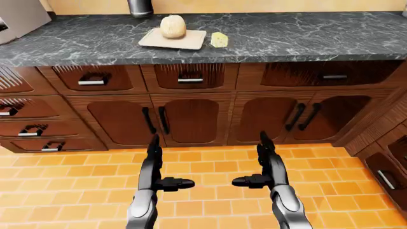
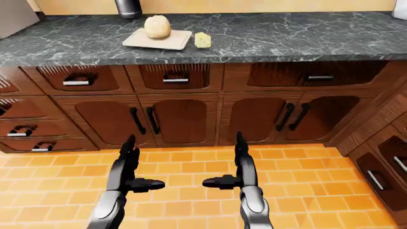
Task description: Pick up the wedge of cheese and place it on the slice of bread to prepare a simple cheese on bread dish.
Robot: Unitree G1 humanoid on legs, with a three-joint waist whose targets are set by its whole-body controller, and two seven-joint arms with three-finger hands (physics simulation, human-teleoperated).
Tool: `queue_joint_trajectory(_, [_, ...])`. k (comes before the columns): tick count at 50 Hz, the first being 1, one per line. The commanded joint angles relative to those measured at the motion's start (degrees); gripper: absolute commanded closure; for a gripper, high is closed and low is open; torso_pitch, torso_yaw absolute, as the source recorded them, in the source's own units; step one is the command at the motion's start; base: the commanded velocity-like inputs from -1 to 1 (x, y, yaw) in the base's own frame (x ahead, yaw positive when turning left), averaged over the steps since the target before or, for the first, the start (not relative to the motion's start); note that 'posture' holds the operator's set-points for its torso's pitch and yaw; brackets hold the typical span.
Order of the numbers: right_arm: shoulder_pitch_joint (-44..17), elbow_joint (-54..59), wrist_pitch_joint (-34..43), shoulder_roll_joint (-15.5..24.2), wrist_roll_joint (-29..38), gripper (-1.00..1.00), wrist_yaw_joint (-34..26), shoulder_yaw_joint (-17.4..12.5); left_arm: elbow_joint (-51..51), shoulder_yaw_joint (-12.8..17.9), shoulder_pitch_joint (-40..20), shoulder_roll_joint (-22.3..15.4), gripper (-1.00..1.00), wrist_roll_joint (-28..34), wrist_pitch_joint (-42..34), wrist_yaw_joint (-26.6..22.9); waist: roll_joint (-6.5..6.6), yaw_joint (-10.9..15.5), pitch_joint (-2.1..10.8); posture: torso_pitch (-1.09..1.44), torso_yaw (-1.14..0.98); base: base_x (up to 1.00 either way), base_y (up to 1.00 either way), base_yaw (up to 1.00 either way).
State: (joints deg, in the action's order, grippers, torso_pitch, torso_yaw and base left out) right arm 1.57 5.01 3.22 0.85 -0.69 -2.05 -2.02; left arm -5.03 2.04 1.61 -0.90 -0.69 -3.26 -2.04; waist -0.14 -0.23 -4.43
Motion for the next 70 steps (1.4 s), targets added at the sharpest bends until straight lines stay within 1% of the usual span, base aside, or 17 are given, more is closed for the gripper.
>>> queue_joint_trajectory(1, [1.8, -11.6, 1.0, -0.3, -0.2, -1.00, -1.1, 1.9, 9.1, 1.7, -0.7, -0.6, -1.00, -0.8, 1.6, 1.1, -0.45, -0.1, 0.05, 0.00, 0.00, 0.00, 0.00, 0.00])
queue_joint_trajectory(3, [2.8, -14.1, 2.2, -0.4, 1.1, -1.00, -0.6, 2.5, 10.1, 1.6, -0.1, -0.6, -1.00, 0.2, 2.2, 1.5, -0.19, 0.5, 3.60, 0.00, 0.00, 0.00, 0.00, 0.00])
queue_joint_trajectory(5, [3.3, -15.4, 2.8, -0.6, 0.7, -1.00, -1.2, 2.7, 10.3, 1.9, -0.2, -0.5, -1.00, -0.3, 1.7, 1.4, -0.35, 0.3, 1.14, 0.00, 0.00, 0.00, 0.00, 0.00])
queue_joint_trajectory(8, [3.5, -16.0, 3.4, -0.4, 1.9, -1.00, -1.2, 3.1, 10.5, 2.0, 0.0, -0.4, -1.00, -0.6, 1.3, 1.6, -0.35, 0.4, 4.18, 0.00, 0.00, 0.00, 0.00, 0.00])
queue_joint_trajectory(20, [6.2, -21.0, 5.0, -0.2, 4.0, -1.00, -2.0, 3.7, 11.4, 1.3, 0.6, -0.1, -1.00, -0.3, 0.5, 2.0, -0.09, 0.4, 4.77, 0.00, 0.00, 0.00, 0.00, 0.00])
queue_joint_trajectory(21, [6.2, -21.3, 5.2, -0.2, 4.0, -1.00, -2.1, 3.7, 11.4, 1.3, 0.6, -0.1, -1.00, -0.3, 0.4, 2.0, 0.26, 0.3, 5.75, 0.00, 0.00, 0.00, 0.16, 0.00])
queue_joint_trajectory(23, [6.3, -21.9, 5.5, -0.2, 4.2, -1.00, -2.2, 3.7, 11.6, 1.3, 0.6, -0.1, -1.00, -0.3, 0.2, 2.0, -1.12, 0.0, 4.03, 0.00, 0.00, 0.00, 0.46, 0.00])
queue_joint_trajectory(27, [6.2, -21.8, 5.5, -0.2, 4.5, -1.00, -2.3, 3.6, 11.4, 1.4, 0.4, -0.1, -1.00, -0.4, 0.1, 2.1, -2.69, -0.5, 4.37, 0.00, 0.00, 0.00, 0.57, 0.00])
queue_joint_trajectory(32, [6.5, -22.2, 5.6, -0.3, 4.3, -1.00, -2.6, 3.6, 11.2, 1.5, 0.3, -0.1, -1.00, -0.6, 0.1, 2.1, 0.23, -0.9, 3.15, 0.00, 0.00, 0.00, 0.57, 0.00])
queue_joint_trajectory(34, [6.7, -22.5, 5.7, -0.3, 4.2, -1.00, -2.7, 3.6, 11.3, 1.5, 0.3, -0.2, -1.00, -0.6, 0.0, 2.2, 2.77, -0.9, 3.30, 0.00, 0.00, 0.00, 0.57, 0.00])
queue_joint_trajectory(35, [6.8, -22.7, 5.6, -0.3, 4.2, -1.00, -2.7, 3.6, 11.4, 1.6, 0.3, -0.2, -1.00, -0.7, 0.0, 2.2, 5.32, -0.8, 4.06, 0.00, 0.00, 0.00, 0.57, 0.00])
queue_joint_trajectory(36, [6.9, -22.8, 5.7, -0.3, 4.3, -1.00, -2.7, 3.7, 11.4, 1.6, 0.4, -0.2, -1.00, -0.7, 0.0, 2.2, 6.19, -1.0, 5.05, 0.00, 0.00, 0.00, 0.57, 0.00])
queue_joint_trajectory(38, [7.1, -22.8, 5.7, -0.3, 4.3, -1.00, -2.7, 3.7, 11.2, 1.6, 0.4, -0.2, -1.00, -0.7, 0.1, 2.2, 4.20, -0.3, 2.86, 0.00, 0.00, 0.00, 0.57, 0.00])
queue_joint_trajectory(44, [7.5, -22.9, 5.6, -0.4, 4.5, -1.00, -2.6, 3.9, 11.7, 1.6, 0.7, -0.2, -1.00, -0.8, 0.0, 2.2, 0.72, 0.1, 3.11, 0.00, 0.00, 0.00, 0.44, 0.00])
queue_joint_trajectory(55, [7.7, -23.5, 6.0, -0.3, 4.1, -1.00, -2.5, 3.7, 10.8, 1.7, 0.4, -0.2, -1.00, -0.8, 0.3, 2.2, 2.21, 1.0, 3.93, 0.00, 0.00, 0.00, 0.00, 0.00])
queue_joint_trajectory(66, [5.9, -22.6, 8.1, -0.2, 3.7, -1.00, -2.5, 2.6, 9.3, 2.1, -2.1, -0.8, -1.00, -1.0, -1.5, 2.1, 0.87, 1.4, 3.83, 0.00, 0.00, 0.00, 0.00, 0.00])
queue_joint_trajectory(70, [2.6, -23.9, 12.6, 0.2, 3.2, -1.00, -2.7, 1.3, 10.6, 3.4, -5.9, -1.8, -1.00, -3.1, -6.4, 1.6, -1.35, 1.8, 3.77, 0.00, 0.00, 0.00, 0.00, 0.00])
